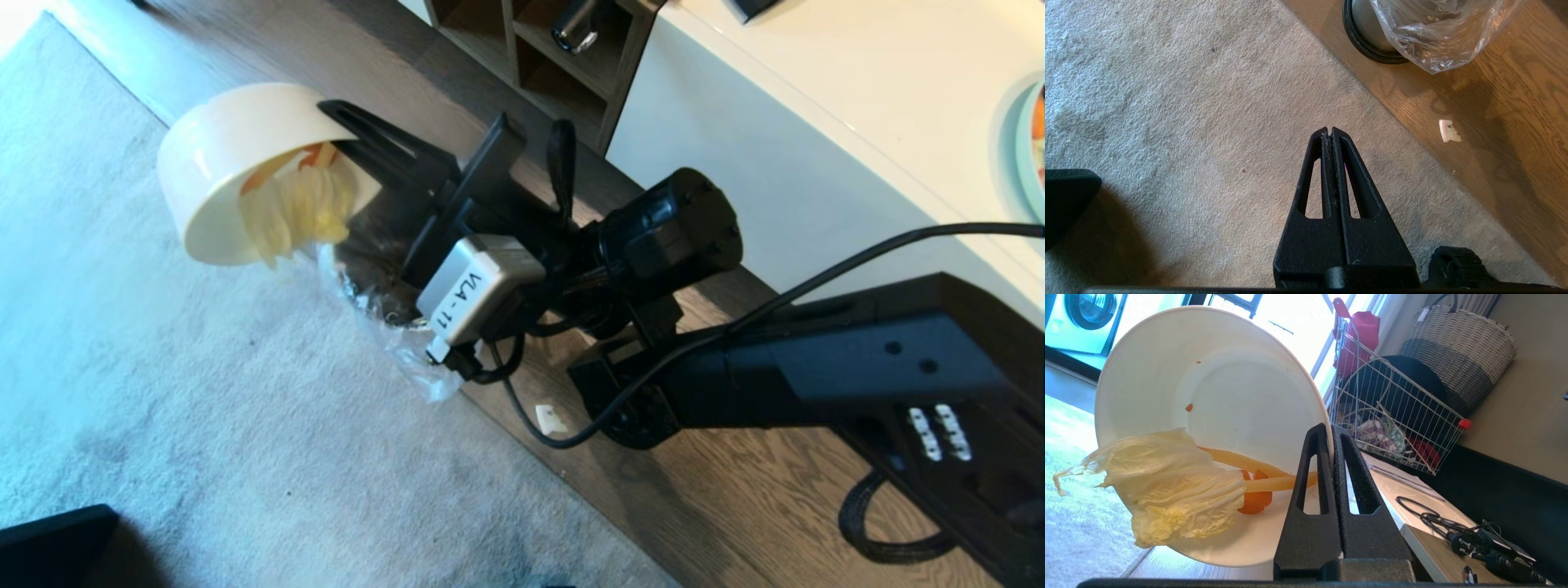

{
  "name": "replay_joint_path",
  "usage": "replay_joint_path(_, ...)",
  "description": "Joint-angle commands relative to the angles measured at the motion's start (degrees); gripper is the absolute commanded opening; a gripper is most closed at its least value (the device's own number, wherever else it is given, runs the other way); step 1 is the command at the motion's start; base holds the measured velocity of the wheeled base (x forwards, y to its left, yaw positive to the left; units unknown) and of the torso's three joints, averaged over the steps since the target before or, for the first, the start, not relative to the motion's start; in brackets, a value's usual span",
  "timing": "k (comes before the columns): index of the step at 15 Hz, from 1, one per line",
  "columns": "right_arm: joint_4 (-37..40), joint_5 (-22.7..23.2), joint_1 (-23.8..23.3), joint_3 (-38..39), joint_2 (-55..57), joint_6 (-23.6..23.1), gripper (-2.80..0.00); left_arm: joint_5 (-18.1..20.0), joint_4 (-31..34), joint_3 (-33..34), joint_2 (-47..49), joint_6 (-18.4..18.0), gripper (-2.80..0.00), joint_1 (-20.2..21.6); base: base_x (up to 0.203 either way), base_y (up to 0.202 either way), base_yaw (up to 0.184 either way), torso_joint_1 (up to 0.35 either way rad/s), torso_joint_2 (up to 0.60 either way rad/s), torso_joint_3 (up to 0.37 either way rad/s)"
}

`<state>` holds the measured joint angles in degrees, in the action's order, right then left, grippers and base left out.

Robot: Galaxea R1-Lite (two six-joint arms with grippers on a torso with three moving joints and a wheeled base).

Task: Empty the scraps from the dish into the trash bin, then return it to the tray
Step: Pour the leftover food from the bowl into the trash can

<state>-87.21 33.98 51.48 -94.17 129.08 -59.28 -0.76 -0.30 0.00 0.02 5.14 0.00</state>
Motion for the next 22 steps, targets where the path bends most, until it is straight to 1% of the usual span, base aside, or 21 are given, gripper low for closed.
replay_joint_path(1, -2.61, 0.21, 0.46, -1.29, -0.67, -0.03, -2.80, -0.03, -0.05, 0.00, -0.02, 0.04, -2.80, 0.00, 0.000, 0.000, 0.000, 0.000, 0.00, 0.000)
replay_joint_path(4, -2.61, 0.21, 0.97, -4.09, -0.92, 1.50, -2.80, -0.03, -0.05, 0.00, -0.02, 0.04, -2.80, 0.00, 0.000, 0.000, 0.000, 0.000, 0.00, 0.000)
replay_joint_path(6, -2.61, 0.21, 1.52, -4.60, -1.20, 1.93, -2.80, -0.03, -0.05, 0.00, -0.02, 0.04, -2.80, 0.00, 0.000, 0.000, 0.000, 0.000, 0.00, 0.000)
replay_joint_path(9, -2.61, 1.58, 2.02, -5.58, -1.73, 3.00, -2.80, -0.03, -0.05, 0.00, -0.02, 0.04, -2.80, 0.00, 0.000, 0.000, 0.000, 0.000, 0.00, 0.000)
replay_joint_path(11, -2.61, 3.89, 2.97, -6.62, -1.86, 4.87, -2.80, -0.03, -0.05, 0.00, -0.02, 0.04, -2.80, 0.00, 0.000, 0.000, 0.000, 0.000, 0.00, 0.000)
replay_joint_path(18, -2.58, 5.11, 3.21, -7.11, -3.38, 9.13, -2.80, -0.03, -0.05, 0.00, -0.02, 0.04, -2.80, 0.00, 0.000, 0.000, 0.000, 0.000, 0.00, 0.000)
replay_joint_path(22, -2.61, 6.95, 3.81, -8.47, -3.51, 12.90, -2.80, -0.03, -0.05, 0.00, -0.02, 0.04, -2.80, 0.00, 0.000, 0.000, 0.000, 0.000, 0.00, 0.000)
